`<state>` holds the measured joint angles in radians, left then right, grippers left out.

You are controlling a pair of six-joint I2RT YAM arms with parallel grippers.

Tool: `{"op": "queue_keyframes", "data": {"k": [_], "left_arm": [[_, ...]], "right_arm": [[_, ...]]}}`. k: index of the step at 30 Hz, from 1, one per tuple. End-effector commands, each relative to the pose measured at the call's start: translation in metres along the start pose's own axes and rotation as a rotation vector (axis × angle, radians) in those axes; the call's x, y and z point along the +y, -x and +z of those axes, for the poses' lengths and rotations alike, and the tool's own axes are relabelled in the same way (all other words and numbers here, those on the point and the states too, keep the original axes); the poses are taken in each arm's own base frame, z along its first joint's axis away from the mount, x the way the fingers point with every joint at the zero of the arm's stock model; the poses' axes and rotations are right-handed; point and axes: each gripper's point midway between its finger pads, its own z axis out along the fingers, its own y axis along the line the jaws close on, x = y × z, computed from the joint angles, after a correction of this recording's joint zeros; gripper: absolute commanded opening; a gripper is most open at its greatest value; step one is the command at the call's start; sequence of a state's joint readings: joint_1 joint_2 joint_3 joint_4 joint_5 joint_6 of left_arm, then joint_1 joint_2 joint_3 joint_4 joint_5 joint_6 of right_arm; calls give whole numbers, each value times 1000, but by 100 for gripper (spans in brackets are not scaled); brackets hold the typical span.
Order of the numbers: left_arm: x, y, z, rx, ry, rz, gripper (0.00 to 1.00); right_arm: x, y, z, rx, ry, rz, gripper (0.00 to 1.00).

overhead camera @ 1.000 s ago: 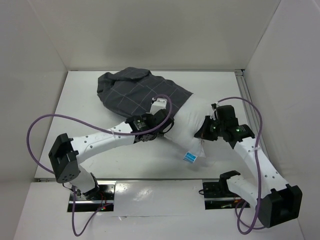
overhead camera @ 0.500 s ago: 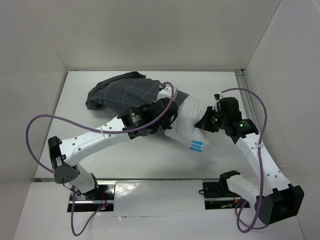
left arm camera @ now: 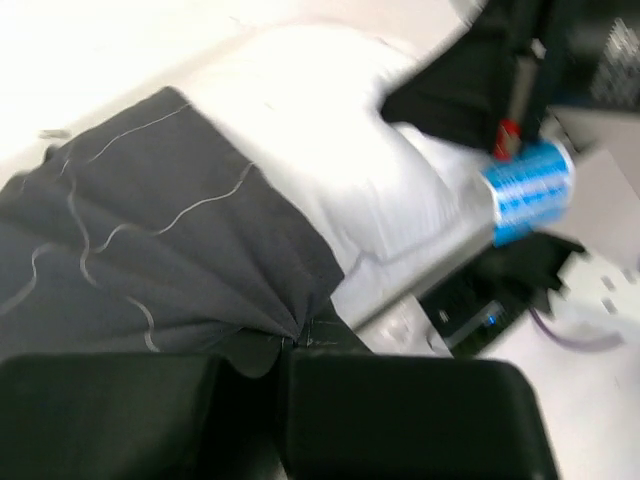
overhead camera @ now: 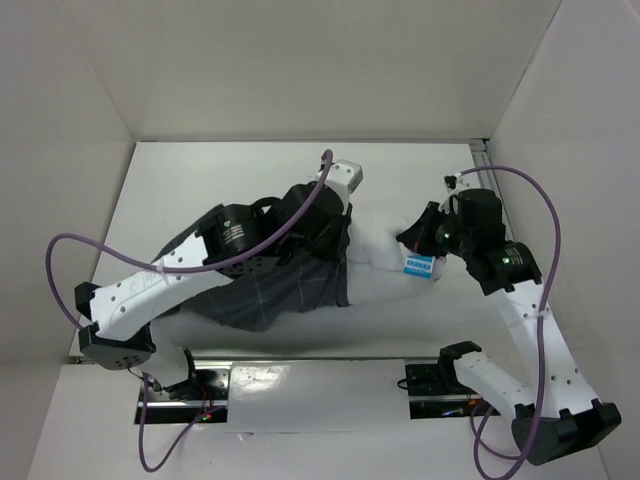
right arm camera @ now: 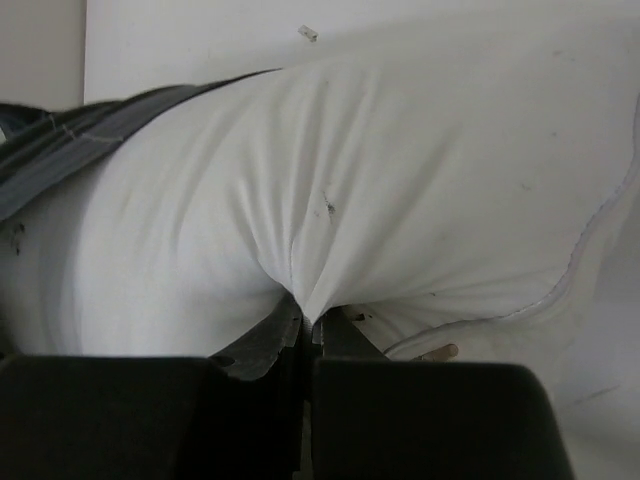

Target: Put the pillow into the pillowcase

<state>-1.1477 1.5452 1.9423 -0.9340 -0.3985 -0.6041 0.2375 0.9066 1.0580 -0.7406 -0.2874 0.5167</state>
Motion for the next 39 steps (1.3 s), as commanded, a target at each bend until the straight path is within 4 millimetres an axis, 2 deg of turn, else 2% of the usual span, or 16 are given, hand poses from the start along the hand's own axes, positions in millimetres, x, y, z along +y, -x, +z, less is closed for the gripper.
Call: {"op": "queue_keyframes", "data": {"k": [1,6,9,10,14,16,17,18,20,22,23,24,28,30,34,39], "left_arm": [[-72,64,-74,-219,-361,-99,0],[-63,81,-84,-261,-300,-81,0],[-46,99,-50,-250,-250,-52,0],[-16,107,-20,-227,-181,-77,0],[49,122,37,-187,-95,-104,0],[78,126,76,-149,-64,-135,0],[86,126,88,-137,-52,-143,0],[94,125,100,-125,-40,-139,0],[115,118,134,-91,1,-147,0],[125,111,153,-67,20,-143,21],[130,113,152,-67,19,-150,33],[135,117,150,-78,24,-145,57],[139,117,141,-90,50,-137,88],[143,125,127,-130,74,-137,92],[140,122,107,-148,113,-109,89],[139,75,110,-61,242,-33,87]], "right_arm": [[26,-2,-35,5,82,-34,0],[10,-24,-52,86,-16,-7,0],[3,-19,-45,89,-58,-10,0],[-4,-17,-35,92,-90,-7,0],[-10,-6,-1,93,-102,-5,4],[-10,4,22,76,-79,-12,19],[-8,12,28,56,-78,-17,50],[-5,21,34,38,-67,-22,67],[-4,48,44,-32,-84,-30,86],[-6,76,52,-82,-128,-19,95],[-9,86,53,-101,-146,-13,97],[-5,103,53,-133,-151,-13,98],[-33,146,27,-259,-283,9,99],[-47,173,-10,-374,-336,18,99],[-56,181,-50,-429,-337,16,99],[-64,113,-20,-251,-250,55,99]]}}
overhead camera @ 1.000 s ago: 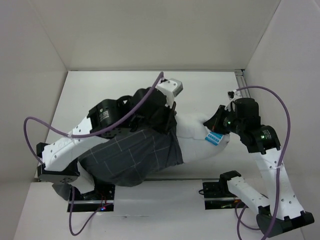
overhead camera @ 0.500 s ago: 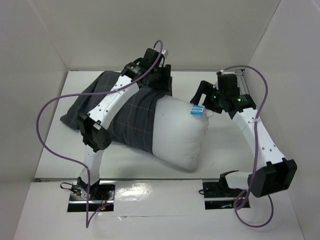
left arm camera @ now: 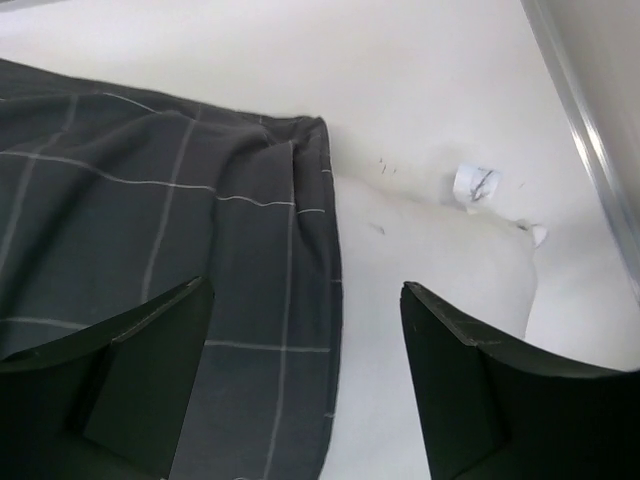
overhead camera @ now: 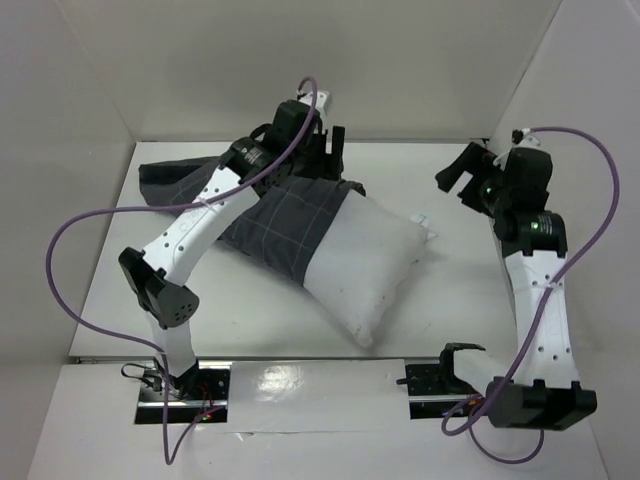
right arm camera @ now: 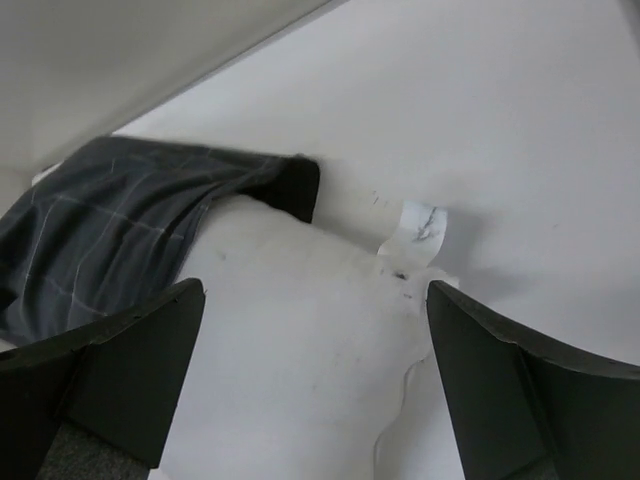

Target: Put the pillow into the pillowcase

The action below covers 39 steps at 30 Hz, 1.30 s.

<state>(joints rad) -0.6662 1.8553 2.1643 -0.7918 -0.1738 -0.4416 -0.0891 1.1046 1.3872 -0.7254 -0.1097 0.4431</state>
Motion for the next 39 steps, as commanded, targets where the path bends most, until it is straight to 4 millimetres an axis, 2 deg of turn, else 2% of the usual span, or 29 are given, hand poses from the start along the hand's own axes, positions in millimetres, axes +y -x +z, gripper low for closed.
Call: {"op": "queue_keyframes", "data": {"k": [1,3,4,6,7,8,9,10,11,13,17,18,22,23,24,25,26,27,31,32,34,35,36,37,39], "left_arm": [[3,-34,1,43,95,82,89],[9,-51,4,78,130,87,89],[11,-68,6,122,146,107,90],[16,-82,5,142,197,125,90],[14,-98,7,170,211,144,90],[17,-108,7,189,233,163,90],[25,-107,5,176,274,157,90],[25,-116,5,189,286,166,90],[26,-118,4,196,291,158,88],[34,-122,5,207,319,162,87],[41,-121,4,208,342,153,76],[40,-120,6,208,342,153,72],[39,-114,3,216,332,142,30],[36,-111,3,213,316,136,11],[32,-108,2,207,300,129,5],[25,-108,-1,215,259,119,0],[19,-99,-6,198,226,116,0],[9,-100,-9,203,190,132,0],[-47,-103,-24,215,13,164,0],[-77,-110,-27,243,-89,174,0],[-108,-115,-29,257,-170,190,0],[-131,-127,-36,292,-238,192,0],[-151,-124,-43,289,-298,178,0],[-168,-135,-42,322,-342,157,0],[-214,-150,-66,369,-519,139,0]], "right_arm": [[-6,-72,4,201,67,4,99],[-16,-101,4,268,61,18,99],[-21,-122,0,314,73,28,99],[-25,-143,-6,363,87,41,99],[-30,-157,-9,384,90,47,99],[-26,-167,-14,414,128,57,99],[-25,-176,-17,441,145,77,99],[-20,-182,-20,451,184,84,99],[-15,-200,-25,510,230,112,99],[-12,-210,-25,526,254,128,99],[1,-228,-25,562,309,145,99],[4,-227,-25,558,322,136,99],[11,-244,-18,590,326,127,99],[12,-251,-15,609,316,140,99],[25,-252,-14,605,362,122,99],[27,-256,-12,602,364,121,96],[30,-260,-9,615,356,133,93],[36,-266,-11,622,374,116,89],[50,-267,-1,598,397,120,50],[54,-266,-1,591,402,124,27],[64,-258,2,558,428,156,9],[68,-254,2,546,438,171,4],[71,-250,5,530,434,200,0],[74,-244,8,501,438,211,0],[75,-234,11,461,443,226,0]]}}
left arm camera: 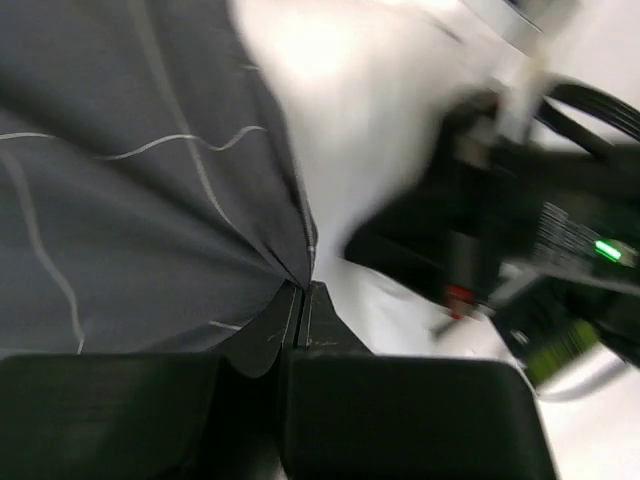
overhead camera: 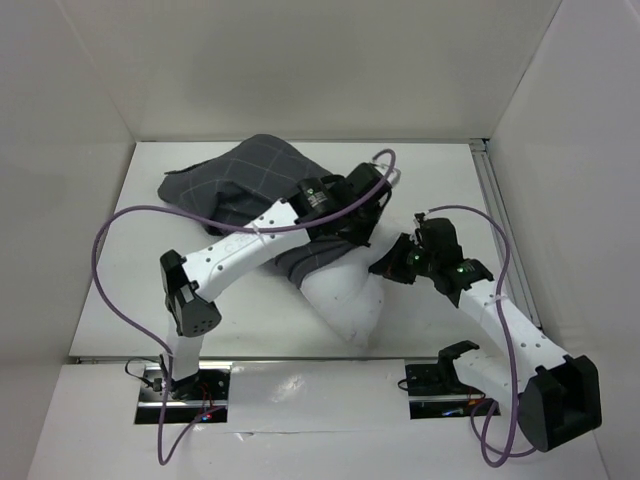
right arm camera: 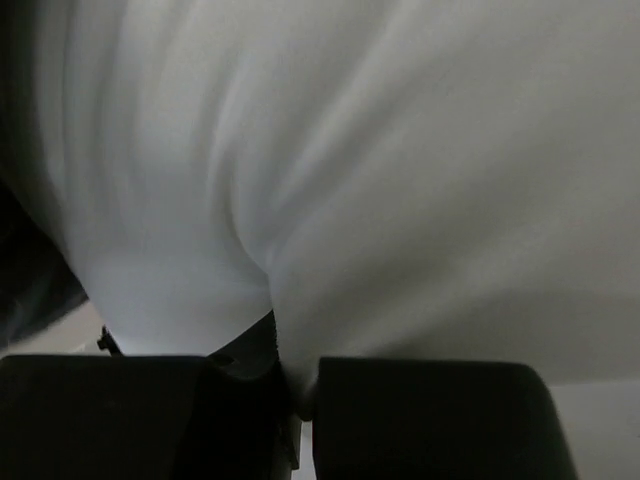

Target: Put the pillow into the pillowcase

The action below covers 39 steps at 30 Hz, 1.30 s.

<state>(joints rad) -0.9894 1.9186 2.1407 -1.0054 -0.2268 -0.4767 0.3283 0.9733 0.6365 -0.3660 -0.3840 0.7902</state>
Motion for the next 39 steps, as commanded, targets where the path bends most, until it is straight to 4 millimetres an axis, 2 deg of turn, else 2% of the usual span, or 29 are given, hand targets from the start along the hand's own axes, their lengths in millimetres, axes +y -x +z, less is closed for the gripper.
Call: {"op": "queue_keyframes", "data": {"k": [1,2,4,5,6,7,8,9,10,11,12,13,16,17,18,19,20,21,22,23,24,25,26,27,29,30,33,38,39], "left_arm": [[-140,0,-32,0,-521,-7,0],[-153,-1,-38,7,-569,-5,0],[-160,-1,-46,9,-598,-7,0],[-154,5,-50,-8,-585,-15,0],[-136,18,-48,-38,-535,-41,0],[-125,21,-44,-34,-514,-56,0],[-112,27,-45,-44,-495,-63,3],[-97,29,-40,-43,-455,-68,15],[-63,32,-38,-54,-332,-85,29],[-48,30,-38,-62,-254,-71,44],[-27,29,-37,-70,-170,-72,70],[1,24,-44,-85,-38,-73,82],[39,18,-57,-126,134,-82,100],[55,6,-63,-118,176,-101,100],[60,1,-66,-125,196,-138,100],[68,-5,-68,-133,222,-156,93],[76,-28,-58,-92,255,-155,90],[78,-28,-71,-136,233,-206,84],[79,-37,-72,-139,241,-219,78],[82,-69,-58,-88,269,-198,73],[81,-77,-56,-98,255,-195,73],[79,-73,-59,-152,224,-232,74],[73,-81,-52,-137,180,-235,78],[71,-102,-39,-101,168,-202,85],[66,-102,-26,-138,131,-218,89],[69,-113,-17,-122,140,-212,91],[69,-117,4,-127,135,-206,91],[83,-110,25,-140,166,-219,75],[87,-109,25,-141,174,-226,63]], "right_arm": [[40,44,-5,-183,142,1,0],[43,47,-7,-201,152,12,0],[47,56,-18,-250,169,24,0],[49,60,-22,-273,187,28,0],[51,60,-25,-286,203,20,0],[56,60,-34,-311,232,5,0],[53,59,-35,-328,232,4,0],[51,60,-38,-349,232,3,0],[52,60,-44,-369,233,11,0],[50,66,-47,-386,213,6,0],[45,66,-51,-386,189,8,0],[47,64,-52,-376,189,-1,0],[44,70,-51,-368,160,-23,0],[44,70,-49,-352,154,-28,0],[44,70,-49,-352,154,-28,0],[47,73,-49,-352,154,-28,0],[50,76,-49,-355,155,-40,0],[45,77,-49,-357,140,-41,0],[47,81,-50,-363,130,-47,0],[45,85,-51,-368,118,-52,0],[46,91,-54,-379,110,-57,0],[46,91,-55,-377,104,-69,0],[43,93,-54,-372,100,-60,0],[45,96,-57,-379,106,-72,0],[43,99,-60,-379,112,-62,0],[42,100,-61,-378,116,-58,0],[36,105,-63,-376,117,-47,0],[31,112,-70,-391,113,-38,0],[33,110,-69,-380,123,-41,0]]}}
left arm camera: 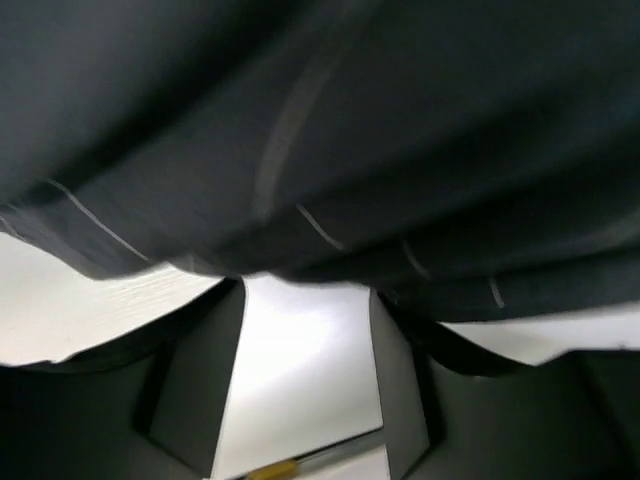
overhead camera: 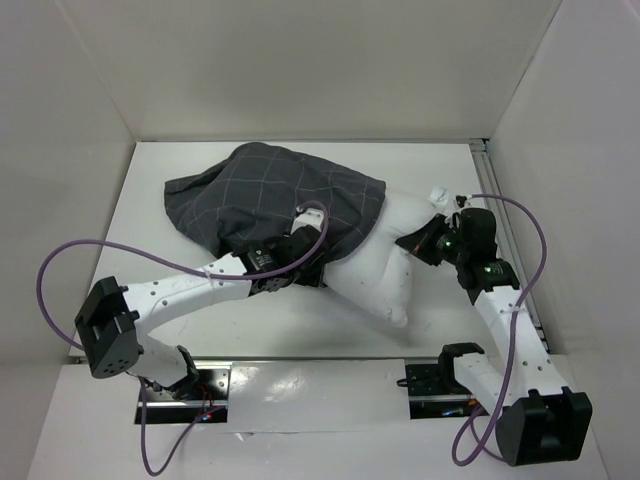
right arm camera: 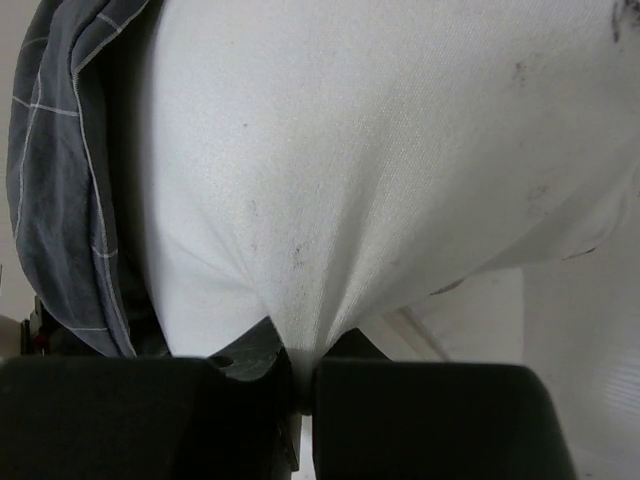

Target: Put the pillow into the pillowcase

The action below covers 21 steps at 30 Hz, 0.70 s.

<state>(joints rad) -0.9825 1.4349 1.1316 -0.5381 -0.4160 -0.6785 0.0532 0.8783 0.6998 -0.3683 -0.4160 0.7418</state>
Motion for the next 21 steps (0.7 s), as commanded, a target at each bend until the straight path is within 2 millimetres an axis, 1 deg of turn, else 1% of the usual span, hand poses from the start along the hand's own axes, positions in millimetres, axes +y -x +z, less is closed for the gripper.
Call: {"op": "queue_keyframes", "data": {"k": [1,2,3,4,5,6,7,8,9,10,12,13,14,15,17,18,19,21], "left_arm": [[-4,33,9,-93,-24,-54,59],[-6,37,7,-102,-29,-50,54],[-6,37,7,-102,-29,-49,46],[-10,47,2,-123,-42,-50,42],[-11,51,0,-130,-46,-44,37],[-11,52,-1,-128,-44,-43,30],[-12,55,-3,-135,-49,-46,16],[-8,57,-2,-137,-41,-44,10],[-8,56,-2,-122,-32,-38,1],[-7,61,-5,-131,-23,-40,0],[-2,59,-7,-119,0,-48,0],[0,63,-12,-137,1,-55,0],[1,61,-14,-138,0,-66,0],[1,64,-18,-148,-6,-71,0],[-5,64,-26,-149,-45,-71,0],[-6,66,-30,-155,-60,-75,0],[-19,63,-36,-152,-95,-57,0],[-33,68,-47,-162,-136,-49,0]], "right_arm": [[40,33,-14,-97,120,-65,0],[40,33,-14,-97,120,-65,0],[42,35,-14,-103,126,-69,0],[40,34,-12,-97,120,-65,0],[43,34,-12,-94,134,-70,0],[40,34,-9,-87,127,-64,0],[41,33,-8,-79,134,-65,0],[43,32,-8,-71,141,-55,0],[44,32,-6,-65,149,-57,0],[43,33,-4,-65,150,-57,0],[46,35,-4,-73,158,-54,0],[46,35,-4,-73,158,-54,0],[48,35,-4,-71,170,-49,0],[50,37,-5,-77,177,-45,0],[49,37,-2,-71,172,-41,0],[53,40,-5,-80,180,-47,0],[53,40,-5,-80,180,-47,0],[57,46,-7,-96,189,-29,0]]}}
